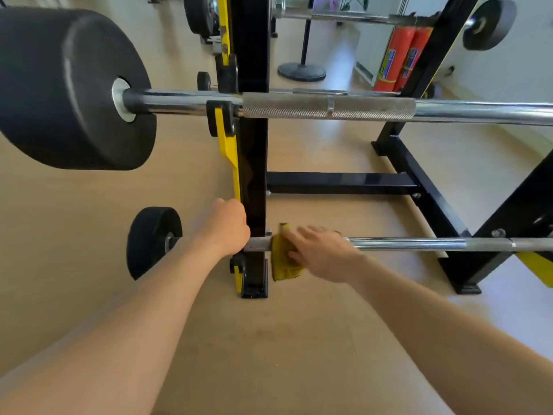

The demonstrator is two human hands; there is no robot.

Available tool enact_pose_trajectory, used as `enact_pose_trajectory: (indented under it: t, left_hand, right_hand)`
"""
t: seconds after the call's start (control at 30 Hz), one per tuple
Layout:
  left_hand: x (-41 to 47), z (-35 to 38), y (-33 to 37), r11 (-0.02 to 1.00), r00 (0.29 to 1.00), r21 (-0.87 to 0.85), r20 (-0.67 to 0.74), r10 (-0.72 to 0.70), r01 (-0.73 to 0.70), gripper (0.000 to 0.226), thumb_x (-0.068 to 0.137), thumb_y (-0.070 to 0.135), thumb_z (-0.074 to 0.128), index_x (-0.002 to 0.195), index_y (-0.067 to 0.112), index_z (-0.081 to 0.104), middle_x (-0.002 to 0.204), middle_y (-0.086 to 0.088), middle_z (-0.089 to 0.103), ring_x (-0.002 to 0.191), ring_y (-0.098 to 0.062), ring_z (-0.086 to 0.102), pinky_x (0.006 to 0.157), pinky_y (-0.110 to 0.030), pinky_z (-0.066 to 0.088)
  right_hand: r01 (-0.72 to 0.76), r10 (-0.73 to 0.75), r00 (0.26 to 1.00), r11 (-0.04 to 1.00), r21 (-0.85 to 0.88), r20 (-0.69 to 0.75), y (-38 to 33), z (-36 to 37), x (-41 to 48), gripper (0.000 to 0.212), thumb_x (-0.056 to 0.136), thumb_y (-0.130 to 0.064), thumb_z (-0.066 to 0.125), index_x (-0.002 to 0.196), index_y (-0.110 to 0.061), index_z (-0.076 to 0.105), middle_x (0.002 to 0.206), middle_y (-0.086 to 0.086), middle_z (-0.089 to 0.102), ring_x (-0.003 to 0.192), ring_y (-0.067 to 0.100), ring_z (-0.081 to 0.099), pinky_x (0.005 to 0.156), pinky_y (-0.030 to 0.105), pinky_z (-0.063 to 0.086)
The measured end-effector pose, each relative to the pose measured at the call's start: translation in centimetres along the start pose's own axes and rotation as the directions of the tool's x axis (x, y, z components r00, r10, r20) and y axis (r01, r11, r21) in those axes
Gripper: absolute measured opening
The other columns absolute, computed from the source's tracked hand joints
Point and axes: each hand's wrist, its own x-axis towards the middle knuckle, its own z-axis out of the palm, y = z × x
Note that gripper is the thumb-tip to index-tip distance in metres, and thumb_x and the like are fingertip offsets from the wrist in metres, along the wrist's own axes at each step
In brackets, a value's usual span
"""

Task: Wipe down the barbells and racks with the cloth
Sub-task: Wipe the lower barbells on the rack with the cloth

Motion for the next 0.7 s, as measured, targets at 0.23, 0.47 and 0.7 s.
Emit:
enact_pose_trajectory:
  t: [0.23,0.47,0.7]
  left_hand:
    - [0.5,1.0,0.0,1.000,0.991,0.003,0.130,0.006,-0.006,0.014,0.097,0.019,0.064,0.087,0.021,0.074,0.084,0.001,0.068,0.078,-0.017,0.067,0.074,-0.037,0.063]
    - [1.8,1.6,1.4,0.987,0.989,0.072,-0.003,-0.146,0.146,0.012,0.102,0.023,0.060,0.093,0.015,0.061,0.087,-0.003,0.056,0.074,-0.019,0.056,0.057,-0.027,0.039]
    - [1.0,-0.2,-1.5,0.982,0.980,0.017,-0.064,-0.188,0.190,0.016,0.103,0.023,0.056,0.090,0.013,0.060,0.076,-0.003,0.056,0.077,-0.024,0.062,0.065,-0.035,0.053]
  right_hand:
    - [-0.028,0.016,0.999,0.959,-0.281,-0.044,4.1,-0.3,-2.1,0.055,0.103,-0.065,0.016,0.125,-0.023,0.045,0.101,-0.003,0.063,0.076,0.010,0.055,0.066,0.025,0.043]
    - [0.063,-0.130,0.949,0.971,-0.231,-0.286,-8.4,2.3,4.2,0.040,0.105,-0.022,0.056,0.139,-0.004,0.047,0.120,0.015,0.059,0.108,0.032,0.059,0.095,0.045,0.051]
    - [0.238,-0.306,0.919,0.934,-0.267,-0.249,-3.1,0.6,4.4,0.034,0.098,-0.033,0.071,0.118,-0.015,0.051,0.075,0.000,0.059,0.059,0.020,0.055,0.053,0.032,0.050]
